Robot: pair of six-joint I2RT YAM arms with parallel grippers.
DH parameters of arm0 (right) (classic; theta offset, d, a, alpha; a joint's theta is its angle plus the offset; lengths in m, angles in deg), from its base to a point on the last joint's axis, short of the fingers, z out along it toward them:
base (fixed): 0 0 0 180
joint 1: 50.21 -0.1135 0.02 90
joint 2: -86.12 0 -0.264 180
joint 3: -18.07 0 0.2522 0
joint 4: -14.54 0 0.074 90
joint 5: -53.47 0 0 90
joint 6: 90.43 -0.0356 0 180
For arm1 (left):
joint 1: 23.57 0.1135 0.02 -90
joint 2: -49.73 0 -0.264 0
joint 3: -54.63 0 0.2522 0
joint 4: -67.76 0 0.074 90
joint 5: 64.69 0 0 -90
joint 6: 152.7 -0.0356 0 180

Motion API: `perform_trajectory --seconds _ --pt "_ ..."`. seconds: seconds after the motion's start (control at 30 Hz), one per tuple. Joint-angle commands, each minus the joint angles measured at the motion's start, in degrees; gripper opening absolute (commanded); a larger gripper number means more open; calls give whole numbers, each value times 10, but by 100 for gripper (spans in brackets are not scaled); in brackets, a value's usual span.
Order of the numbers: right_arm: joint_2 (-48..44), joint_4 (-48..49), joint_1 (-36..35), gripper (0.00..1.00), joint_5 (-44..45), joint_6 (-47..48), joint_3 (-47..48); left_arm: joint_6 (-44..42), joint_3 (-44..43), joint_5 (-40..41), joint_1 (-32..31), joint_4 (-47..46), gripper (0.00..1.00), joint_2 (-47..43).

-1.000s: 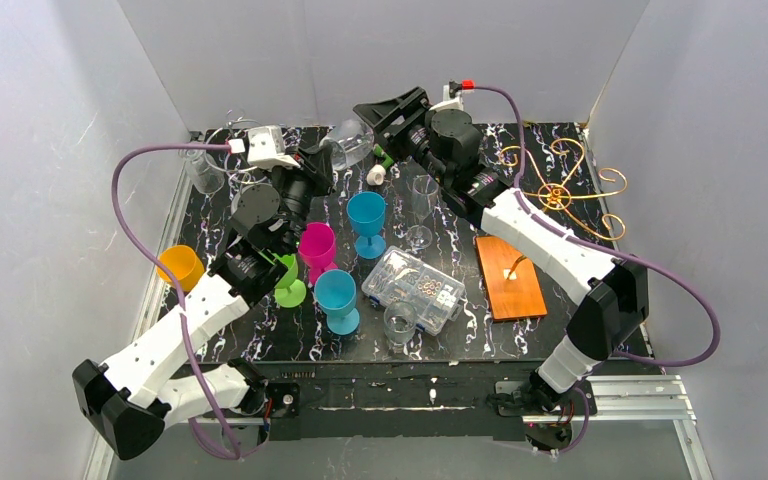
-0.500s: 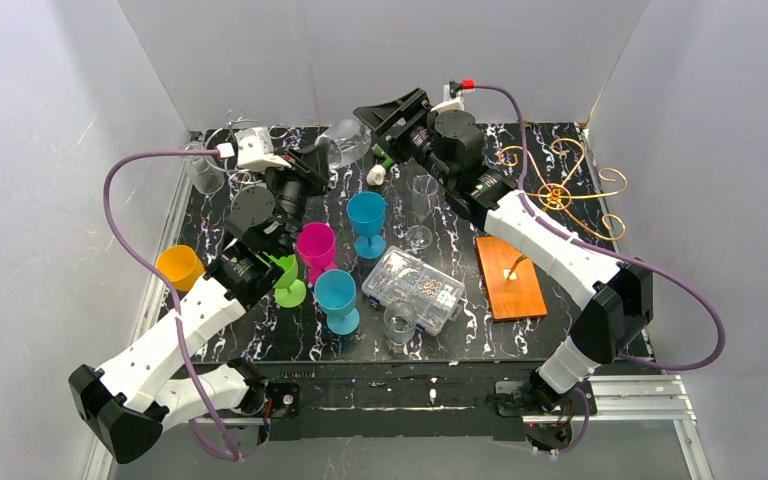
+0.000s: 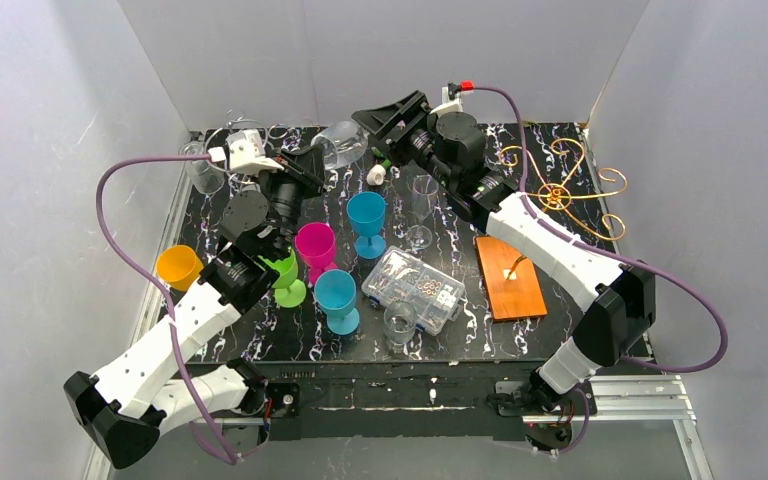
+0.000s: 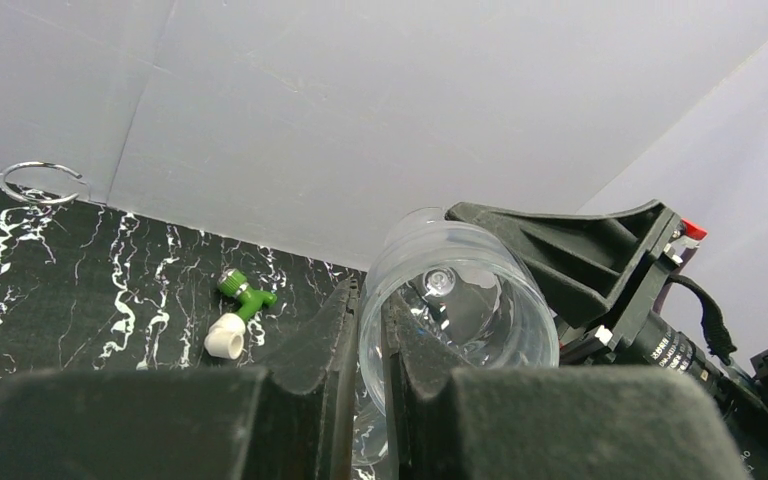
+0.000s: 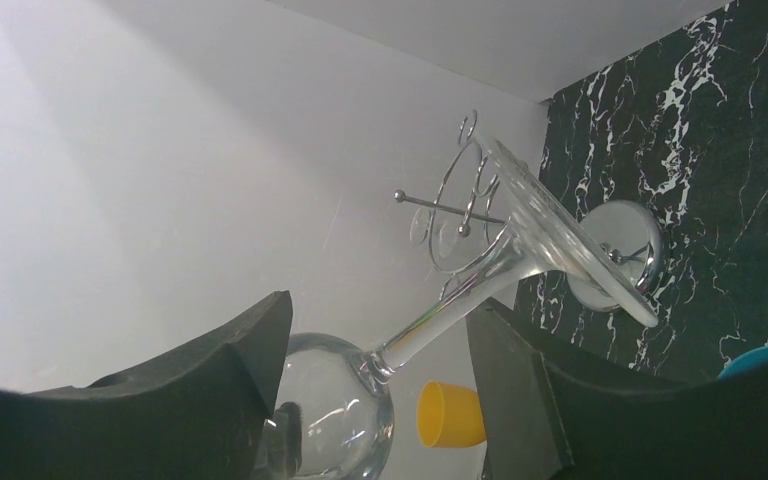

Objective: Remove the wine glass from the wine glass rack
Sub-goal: Place the wine glass at the center of the board.

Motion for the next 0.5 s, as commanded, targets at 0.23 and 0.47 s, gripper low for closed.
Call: perform_trajectory --seconds 0.23,0.47 --pt "-21 -16 -6 73 -35 28 -14 29 -4 32 0 -77 0 -43" --pt "-18 -13 -7 73 -49 28 -11 27 10 40 0 -76 0 -53"
